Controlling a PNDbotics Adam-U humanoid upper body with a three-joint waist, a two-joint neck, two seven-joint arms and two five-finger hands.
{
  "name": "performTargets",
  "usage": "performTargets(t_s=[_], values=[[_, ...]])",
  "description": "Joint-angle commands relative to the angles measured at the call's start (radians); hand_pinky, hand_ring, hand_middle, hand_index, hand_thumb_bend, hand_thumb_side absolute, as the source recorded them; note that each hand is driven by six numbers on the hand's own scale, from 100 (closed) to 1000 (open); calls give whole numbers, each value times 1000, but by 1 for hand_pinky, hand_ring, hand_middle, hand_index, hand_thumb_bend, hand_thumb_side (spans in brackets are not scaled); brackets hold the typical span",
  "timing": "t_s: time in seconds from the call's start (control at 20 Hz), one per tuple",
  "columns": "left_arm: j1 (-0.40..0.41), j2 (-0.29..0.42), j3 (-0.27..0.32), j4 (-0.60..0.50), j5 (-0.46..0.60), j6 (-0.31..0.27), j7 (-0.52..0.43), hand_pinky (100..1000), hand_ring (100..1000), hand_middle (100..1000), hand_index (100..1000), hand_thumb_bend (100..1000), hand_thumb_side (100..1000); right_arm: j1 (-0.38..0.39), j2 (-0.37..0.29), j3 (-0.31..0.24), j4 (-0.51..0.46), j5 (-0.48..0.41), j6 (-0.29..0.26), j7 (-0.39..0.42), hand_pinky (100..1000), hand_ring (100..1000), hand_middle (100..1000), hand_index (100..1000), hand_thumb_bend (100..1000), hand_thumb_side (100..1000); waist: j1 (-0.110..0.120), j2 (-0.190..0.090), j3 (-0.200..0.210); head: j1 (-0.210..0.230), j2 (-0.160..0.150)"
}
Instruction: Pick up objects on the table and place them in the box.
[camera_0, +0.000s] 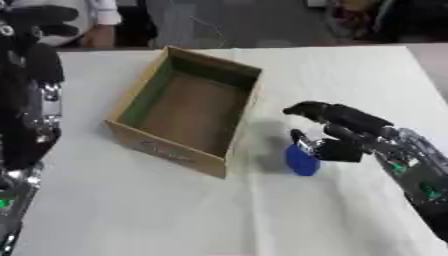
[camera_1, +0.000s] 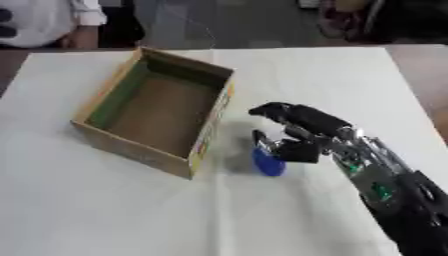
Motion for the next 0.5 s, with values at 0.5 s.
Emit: performTargets(t_s=[0.5], values=[[-8, 21, 1, -17, -3, -2, -5, 655, 691, 899, 767, 100, 750, 7, 25, 24, 36, 35, -28, 27, 923, 1000, 983, 1000, 100, 1000, 3, -17, -4, -9, -8]])
